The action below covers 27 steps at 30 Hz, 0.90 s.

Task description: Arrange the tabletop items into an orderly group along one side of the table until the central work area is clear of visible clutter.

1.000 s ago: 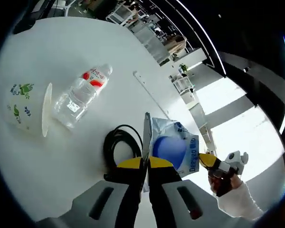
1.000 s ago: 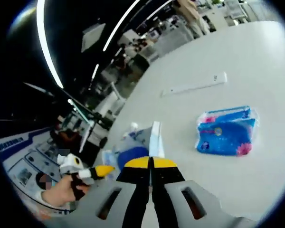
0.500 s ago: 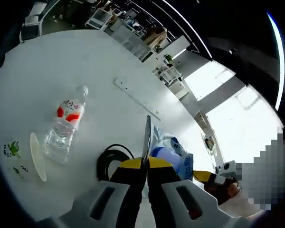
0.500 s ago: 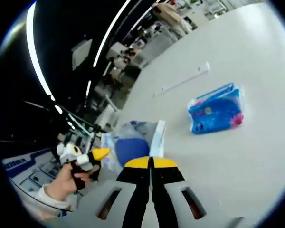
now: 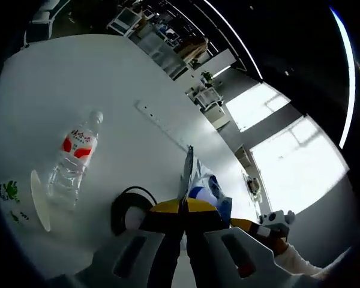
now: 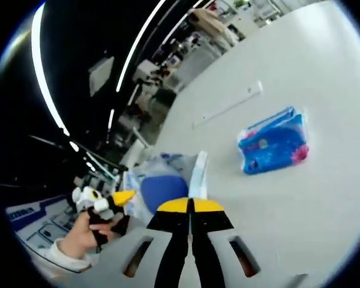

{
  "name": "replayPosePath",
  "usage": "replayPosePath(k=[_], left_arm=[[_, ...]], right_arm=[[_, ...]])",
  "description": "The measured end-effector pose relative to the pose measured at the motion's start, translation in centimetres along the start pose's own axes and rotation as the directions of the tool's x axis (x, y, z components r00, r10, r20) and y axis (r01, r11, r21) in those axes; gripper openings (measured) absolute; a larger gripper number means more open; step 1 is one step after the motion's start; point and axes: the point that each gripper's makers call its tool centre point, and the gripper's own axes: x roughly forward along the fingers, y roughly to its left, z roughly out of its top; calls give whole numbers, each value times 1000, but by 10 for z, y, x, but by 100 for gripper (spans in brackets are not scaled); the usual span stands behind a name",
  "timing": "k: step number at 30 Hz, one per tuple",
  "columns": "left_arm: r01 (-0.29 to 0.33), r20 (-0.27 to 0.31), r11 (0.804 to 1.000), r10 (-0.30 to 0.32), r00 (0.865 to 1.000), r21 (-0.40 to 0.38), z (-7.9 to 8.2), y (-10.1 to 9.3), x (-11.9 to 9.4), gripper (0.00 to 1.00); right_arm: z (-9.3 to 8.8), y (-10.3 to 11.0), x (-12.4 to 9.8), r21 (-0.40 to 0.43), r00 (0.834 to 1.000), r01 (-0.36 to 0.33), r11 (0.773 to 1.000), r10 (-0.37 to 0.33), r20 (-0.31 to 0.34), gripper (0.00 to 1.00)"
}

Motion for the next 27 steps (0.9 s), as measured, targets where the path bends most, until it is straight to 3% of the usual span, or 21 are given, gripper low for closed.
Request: replayPosePath(k=[13,27], left_arm=[[-10,5,1000,10,1000,24,21,1,11,0],[-17,3,996,17,1000,83,60,-3,36,0]], right_arm=[[14,1,16,-11,1000,13,1000,-13,2,0],[51,-2,44,-67,999,45,997,-45,6,0]])
